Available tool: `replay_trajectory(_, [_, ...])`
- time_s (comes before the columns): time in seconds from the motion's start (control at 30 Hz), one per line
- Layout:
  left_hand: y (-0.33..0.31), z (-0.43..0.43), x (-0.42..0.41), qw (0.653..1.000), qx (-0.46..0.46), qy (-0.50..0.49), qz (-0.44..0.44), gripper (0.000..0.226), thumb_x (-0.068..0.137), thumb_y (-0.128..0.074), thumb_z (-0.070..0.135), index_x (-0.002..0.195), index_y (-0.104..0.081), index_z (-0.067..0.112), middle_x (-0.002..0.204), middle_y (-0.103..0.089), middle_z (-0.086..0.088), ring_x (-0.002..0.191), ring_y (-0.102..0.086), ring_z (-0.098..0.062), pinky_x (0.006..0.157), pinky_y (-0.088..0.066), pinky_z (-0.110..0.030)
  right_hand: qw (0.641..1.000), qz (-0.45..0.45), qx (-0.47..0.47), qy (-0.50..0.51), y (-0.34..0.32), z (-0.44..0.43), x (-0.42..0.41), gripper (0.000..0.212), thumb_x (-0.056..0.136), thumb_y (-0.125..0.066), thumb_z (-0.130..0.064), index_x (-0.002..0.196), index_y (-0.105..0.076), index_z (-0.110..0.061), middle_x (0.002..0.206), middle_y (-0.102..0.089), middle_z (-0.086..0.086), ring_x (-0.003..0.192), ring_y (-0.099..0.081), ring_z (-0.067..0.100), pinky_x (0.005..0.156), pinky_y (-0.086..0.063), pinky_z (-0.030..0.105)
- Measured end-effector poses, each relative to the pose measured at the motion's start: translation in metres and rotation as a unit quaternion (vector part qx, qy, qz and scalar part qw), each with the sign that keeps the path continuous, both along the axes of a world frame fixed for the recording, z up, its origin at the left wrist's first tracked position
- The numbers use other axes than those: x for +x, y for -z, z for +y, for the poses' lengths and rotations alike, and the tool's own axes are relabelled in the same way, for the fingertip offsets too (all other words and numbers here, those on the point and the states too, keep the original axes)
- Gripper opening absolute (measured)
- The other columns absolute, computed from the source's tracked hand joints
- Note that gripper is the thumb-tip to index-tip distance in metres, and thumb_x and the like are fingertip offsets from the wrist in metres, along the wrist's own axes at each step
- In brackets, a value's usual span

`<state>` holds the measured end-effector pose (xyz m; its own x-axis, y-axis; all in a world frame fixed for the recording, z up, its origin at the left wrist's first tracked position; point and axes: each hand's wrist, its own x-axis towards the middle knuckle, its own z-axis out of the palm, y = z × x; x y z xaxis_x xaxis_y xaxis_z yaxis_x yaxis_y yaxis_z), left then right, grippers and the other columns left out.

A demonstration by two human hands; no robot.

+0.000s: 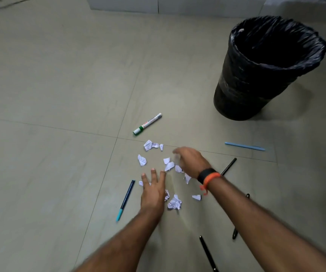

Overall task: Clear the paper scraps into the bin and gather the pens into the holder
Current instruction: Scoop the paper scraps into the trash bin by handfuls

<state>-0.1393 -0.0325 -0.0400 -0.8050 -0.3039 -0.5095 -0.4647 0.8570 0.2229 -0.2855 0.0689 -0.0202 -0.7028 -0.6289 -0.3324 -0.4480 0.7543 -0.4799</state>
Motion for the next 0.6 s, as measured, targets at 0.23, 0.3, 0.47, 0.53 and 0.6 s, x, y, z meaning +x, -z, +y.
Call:
replay_trajectory(0.23, [0.001, -0.005, -0.004, 1.000, 0.009, -0.020, -0.005, 0.072, 0.089, -0.058, 0.014, 0.149, -0.021, 0.022, 0.157, -0.012, -0.009, 0.145, -0.005, -0.045, 0.087, -0.051, -0.044, 0.972, 0.079, 0.079, -0.206, 0.005, -0.089, -0.005, 0.078, 0.082, -0.031, 0.010, 0.146, -0.026, -0.034, 0.157, -0.018, 0.004, 0.139, -0.020, 0.036, 0.098, -0.043, 0.049])
replay_trajectory(0.3, [0.002, -0.008, -0.005, 1.000, 0.016, -0.023, 0.005, 0.071, 0.086, -0.061, 0.012, 0.147, -0.026, 0.021, 0.153, -0.020, -0.008, 0.142, -0.012, -0.045, 0.085, -0.052, -0.045, 0.954, 0.108, 0.104, -0.260, 0.005, -0.088, 0.001, 0.069, 0.084, -0.034, 0.005, 0.142, -0.030, -0.032, 0.155, -0.018, 0.004, 0.136, -0.023, 0.037, 0.095, -0.043, 0.051])
replay_trajectory(0.47, [0.000, -0.021, 0.002, 0.994, 0.043, -0.040, 0.094, 0.034, 0.079, -0.063, 0.007, 0.110, -0.055, 0.015, 0.122, -0.053, -0.005, 0.117, -0.048, -0.032, 0.077, -0.049, -0.041, 0.969, 0.089, 0.098, -0.208, 0.001, -0.031, 0.017, 0.047, 0.088, -0.045, -0.001, 0.133, -0.046, -0.015, 0.145, -0.036, 0.011, 0.128, -0.039, 0.033, 0.098, -0.042, 0.037])
replay_trajectory(0.53, [-0.004, -0.033, 0.004, 0.986, 0.068, -0.039, 0.147, 0.025, 0.082, -0.060, 0.009, 0.106, -0.062, 0.013, 0.111, -0.063, -0.005, 0.102, -0.060, -0.029, 0.078, -0.049, -0.038, 0.973, 0.071, 0.091, -0.201, 0.001, -0.007, 0.028, 0.047, 0.087, -0.045, -0.001, 0.129, -0.052, -0.020, 0.139, -0.043, 0.009, 0.124, -0.043, 0.032, 0.095, -0.043, 0.036])
replay_trajectory(0.6, [-0.009, -0.046, 0.001, 0.977, 0.081, -0.026, 0.194, 0.021, 0.086, -0.061, 0.013, 0.106, -0.068, 0.013, 0.106, -0.068, -0.006, 0.097, -0.064, -0.028, 0.082, -0.049, -0.035, 0.977, 0.051, 0.080, -0.190, 0.000, 0.009, 0.033, 0.057, 0.084, -0.043, 0.006, 0.133, -0.051, -0.023, 0.136, -0.047, 0.007, 0.122, -0.047, 0.030, 0.095, -0.043, 0.035])
